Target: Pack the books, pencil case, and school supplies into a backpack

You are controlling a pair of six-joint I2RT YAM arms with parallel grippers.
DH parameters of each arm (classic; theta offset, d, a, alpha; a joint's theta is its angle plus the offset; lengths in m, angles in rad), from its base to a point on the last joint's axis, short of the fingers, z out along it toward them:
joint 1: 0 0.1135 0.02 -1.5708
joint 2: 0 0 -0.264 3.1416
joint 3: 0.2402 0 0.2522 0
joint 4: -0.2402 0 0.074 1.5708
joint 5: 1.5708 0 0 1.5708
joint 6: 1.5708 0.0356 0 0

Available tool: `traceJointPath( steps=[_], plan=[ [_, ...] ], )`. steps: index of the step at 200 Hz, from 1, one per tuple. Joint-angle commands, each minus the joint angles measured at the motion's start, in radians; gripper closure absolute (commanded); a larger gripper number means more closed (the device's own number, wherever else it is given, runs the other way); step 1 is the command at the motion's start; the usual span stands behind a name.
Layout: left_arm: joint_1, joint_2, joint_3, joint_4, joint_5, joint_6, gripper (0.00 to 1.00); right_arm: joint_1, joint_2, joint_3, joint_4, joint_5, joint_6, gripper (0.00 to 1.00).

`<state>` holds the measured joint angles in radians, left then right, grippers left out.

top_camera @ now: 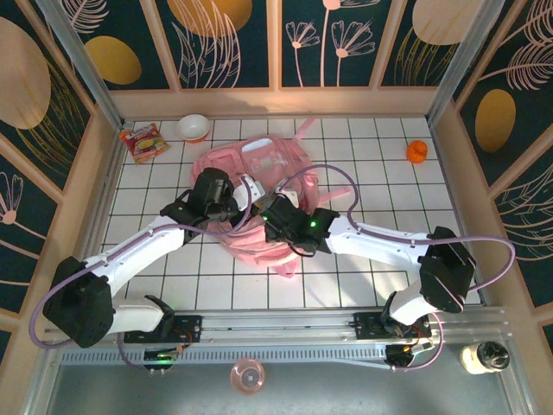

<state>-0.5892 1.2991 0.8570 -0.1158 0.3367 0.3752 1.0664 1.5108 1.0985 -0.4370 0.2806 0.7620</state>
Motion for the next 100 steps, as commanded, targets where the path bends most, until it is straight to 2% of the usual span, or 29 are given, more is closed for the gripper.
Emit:
traceJointPath(
  steps=[1, 24, 45, 62, 77, 100],
  plan=[
    [0.006, -0.025, 0.039, 0.038, 0.016, -0.001, 1.00, -0.033, -0.034, -0.030, -0.016, 0.043, 0.004, 1.00],
    [0.005, -0.024, 0.027, 0.038, -0.019, 0.005, 1.00, -0.047, -0.077, -0.055, 0.028, -0.031, -0.051, 1.00],
    [0.005, -0.046, 0.024, 0.028, 0.012, 0.002, 0.66, -0.086, -0.118, -0.102, 0.136, -0.232, -0.132, 1.00],
    [0.004, -0.096, 0.003, 0.003, 0.073, 0.035, 0.48, -0.126, -0.140, -0.125, 0.187, -0.366, -0.144, 1.00],
    [0.004, -0.163, -0.039, -0.021, 0.115, 0.078, 0.42, -0.167, -0.150, -0.130, 0.204, -0.454, -0.149, 1.00],
    [-0.001, -0.275, -0.117, -0.050, 0.149, 0.152, 0.40, -0.217, -0.149, -0.124, 0.222, -0.577, -0.159, 1.00]
  ],
)
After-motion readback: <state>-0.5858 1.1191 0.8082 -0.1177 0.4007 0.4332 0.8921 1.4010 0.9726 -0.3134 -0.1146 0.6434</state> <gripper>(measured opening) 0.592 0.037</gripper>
